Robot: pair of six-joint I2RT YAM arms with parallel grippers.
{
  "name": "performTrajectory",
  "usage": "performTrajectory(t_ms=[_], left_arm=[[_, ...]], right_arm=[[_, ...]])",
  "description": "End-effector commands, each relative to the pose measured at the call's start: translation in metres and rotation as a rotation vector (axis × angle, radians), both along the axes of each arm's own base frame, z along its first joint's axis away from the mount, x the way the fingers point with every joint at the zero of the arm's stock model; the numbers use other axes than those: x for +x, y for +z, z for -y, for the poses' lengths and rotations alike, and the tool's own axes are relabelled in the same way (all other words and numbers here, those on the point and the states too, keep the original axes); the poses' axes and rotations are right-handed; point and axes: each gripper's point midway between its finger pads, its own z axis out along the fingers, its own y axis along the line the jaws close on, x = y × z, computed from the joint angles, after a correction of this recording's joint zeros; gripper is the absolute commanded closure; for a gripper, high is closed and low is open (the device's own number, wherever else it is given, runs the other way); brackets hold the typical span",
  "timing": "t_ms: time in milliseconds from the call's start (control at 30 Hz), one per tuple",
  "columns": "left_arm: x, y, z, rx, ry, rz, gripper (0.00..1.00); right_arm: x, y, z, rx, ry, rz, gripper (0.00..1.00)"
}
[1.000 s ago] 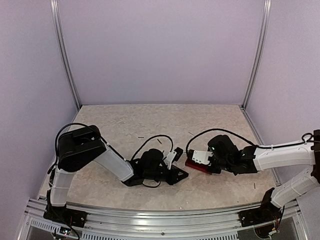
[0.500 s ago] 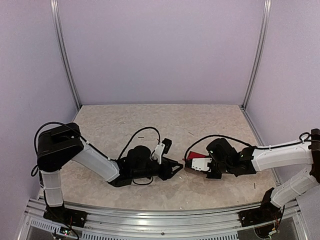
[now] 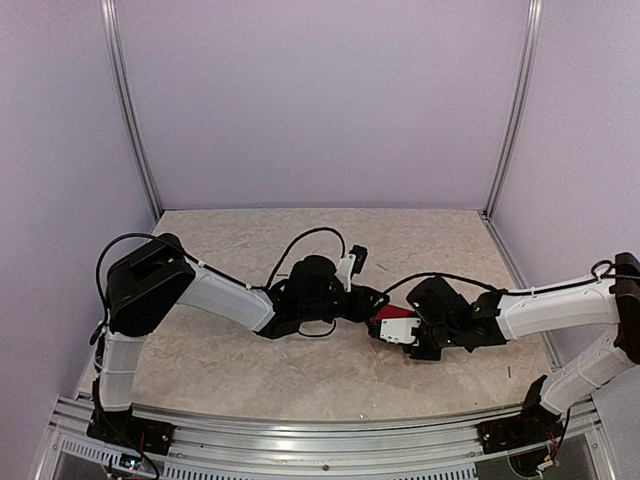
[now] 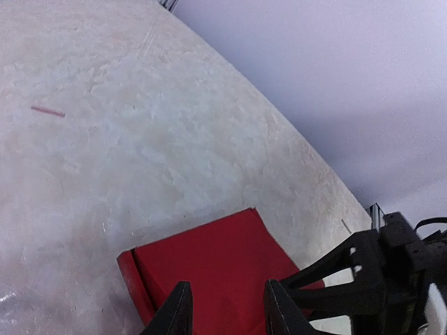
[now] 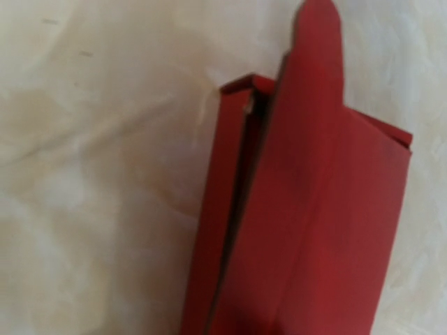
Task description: Fold the paper box
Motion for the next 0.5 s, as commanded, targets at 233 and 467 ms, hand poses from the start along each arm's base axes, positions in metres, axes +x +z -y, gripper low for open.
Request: performTrajectory(t_ms=[233, 467], left_arm=[[-0.03, -0.061, 0.0, 0.134, -0.074, -0.253, 0.7], [-0.039, -0.064, 0.002, 0.122, -0.109, -0.302, 0.8]], right_arm=[[-0.016, -0.018, 0.006, -0.041, -0.008, -0.103, 0.61], [-0.013, -0.018, 0.004, -0.042, -0.021, -0.104, 0.6]])
